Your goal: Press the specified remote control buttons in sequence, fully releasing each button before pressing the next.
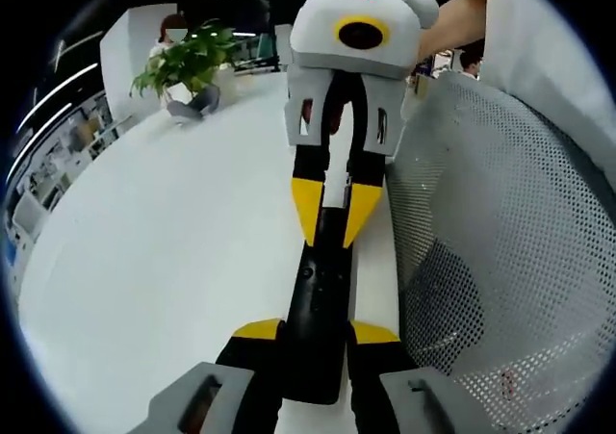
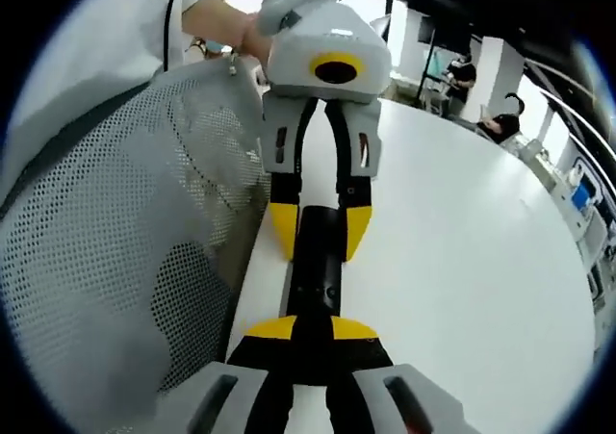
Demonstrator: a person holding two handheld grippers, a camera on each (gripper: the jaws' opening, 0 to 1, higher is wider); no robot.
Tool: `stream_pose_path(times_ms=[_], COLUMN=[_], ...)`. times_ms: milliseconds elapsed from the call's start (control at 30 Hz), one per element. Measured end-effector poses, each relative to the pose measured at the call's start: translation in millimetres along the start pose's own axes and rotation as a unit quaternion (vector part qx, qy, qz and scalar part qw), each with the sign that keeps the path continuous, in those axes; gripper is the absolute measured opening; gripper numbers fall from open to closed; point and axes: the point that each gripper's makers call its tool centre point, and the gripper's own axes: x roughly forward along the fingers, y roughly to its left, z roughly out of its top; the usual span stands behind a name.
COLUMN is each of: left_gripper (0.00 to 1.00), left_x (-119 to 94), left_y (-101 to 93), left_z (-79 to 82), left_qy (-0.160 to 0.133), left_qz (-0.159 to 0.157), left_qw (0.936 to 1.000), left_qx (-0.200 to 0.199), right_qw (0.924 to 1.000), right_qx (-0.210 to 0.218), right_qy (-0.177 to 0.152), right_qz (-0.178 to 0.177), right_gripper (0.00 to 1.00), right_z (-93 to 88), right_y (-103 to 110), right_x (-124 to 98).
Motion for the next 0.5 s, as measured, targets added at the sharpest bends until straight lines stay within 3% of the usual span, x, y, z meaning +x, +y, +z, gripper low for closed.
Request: stream_pose_path(times_ms=[100, 233, 333, 500], left_gripper=[0.25, 0.24, 0.24, 0.24], left_x=[0.3, -0.2, -0.1, -0.2], left_y=[-0.5, -0.8, -0.8, -0.9], left_z=[0.4, 0.3, 0.7, 1.1], left_qy=[0.006, -0.001, -0.005, -0.006], left_qz=[-0.002, -0.004, -0.003, -0.003], left_qw=[1.0000, 1.0000, 1.0000, 1.0000], left_qx=[0.003, 0.003, 0.002, 0.002], right_qw=[0.9982, 0.9925, 0.9928, 0.9951], right_qx=[0.036, 0.021, 0.030, 0.090], right_qy=[0.045, 0.112, 0.109, 0.039], right_qz=[0.019, 0.042, 0.041, -0.011], right_gripper=[0.07, 0.07, 0.07, 0.07], right_z=[-0.8, -1.4, -1.3, -0.7], right_y=[-0.7, -2.2, -2.6, -3.6], right_x=[0.9, 3.3, 3.2, 0.3])
